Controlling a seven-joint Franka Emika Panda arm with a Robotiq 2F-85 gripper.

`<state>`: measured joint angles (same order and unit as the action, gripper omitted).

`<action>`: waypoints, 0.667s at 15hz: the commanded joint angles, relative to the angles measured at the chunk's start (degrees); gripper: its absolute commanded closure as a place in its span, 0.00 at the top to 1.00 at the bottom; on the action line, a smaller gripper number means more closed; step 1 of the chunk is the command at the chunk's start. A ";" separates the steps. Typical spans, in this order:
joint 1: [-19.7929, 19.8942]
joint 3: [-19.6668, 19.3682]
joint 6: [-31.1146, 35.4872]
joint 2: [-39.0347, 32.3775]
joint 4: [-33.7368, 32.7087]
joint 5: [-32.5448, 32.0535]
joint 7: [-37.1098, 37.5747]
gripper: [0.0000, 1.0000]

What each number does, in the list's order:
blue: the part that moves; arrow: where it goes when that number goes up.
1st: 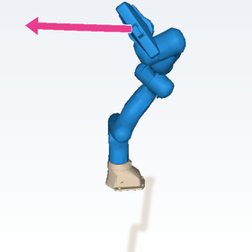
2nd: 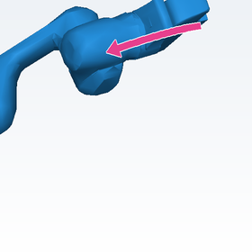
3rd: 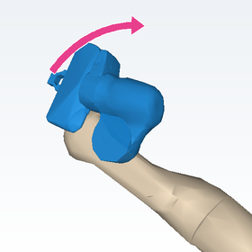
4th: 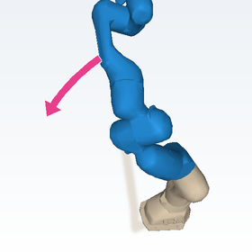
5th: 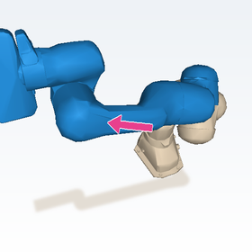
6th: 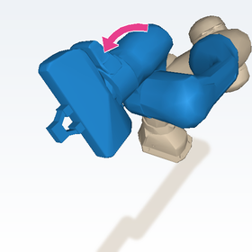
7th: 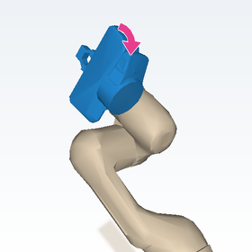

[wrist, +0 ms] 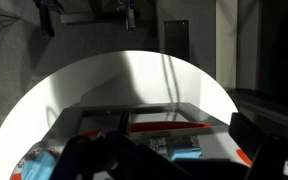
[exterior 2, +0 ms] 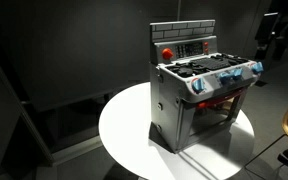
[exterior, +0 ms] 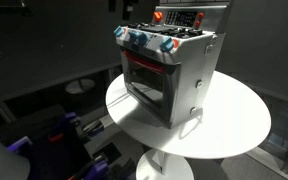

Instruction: Push the top right button on the toy stove

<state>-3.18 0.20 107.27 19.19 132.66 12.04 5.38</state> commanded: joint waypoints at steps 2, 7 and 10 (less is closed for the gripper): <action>0.63 0.55 -0.15 -0.01 -0.11 0.16 -0.16 1.00; 1.36 0.81 2.78 -0.72 -1.56 -1.13 1.14 1.00; 2.15 0.63 5.64 -2.51 -3.83 -1.72 1.96 1.00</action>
<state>-2.35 0.32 111.16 18.89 132.01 11.73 5.44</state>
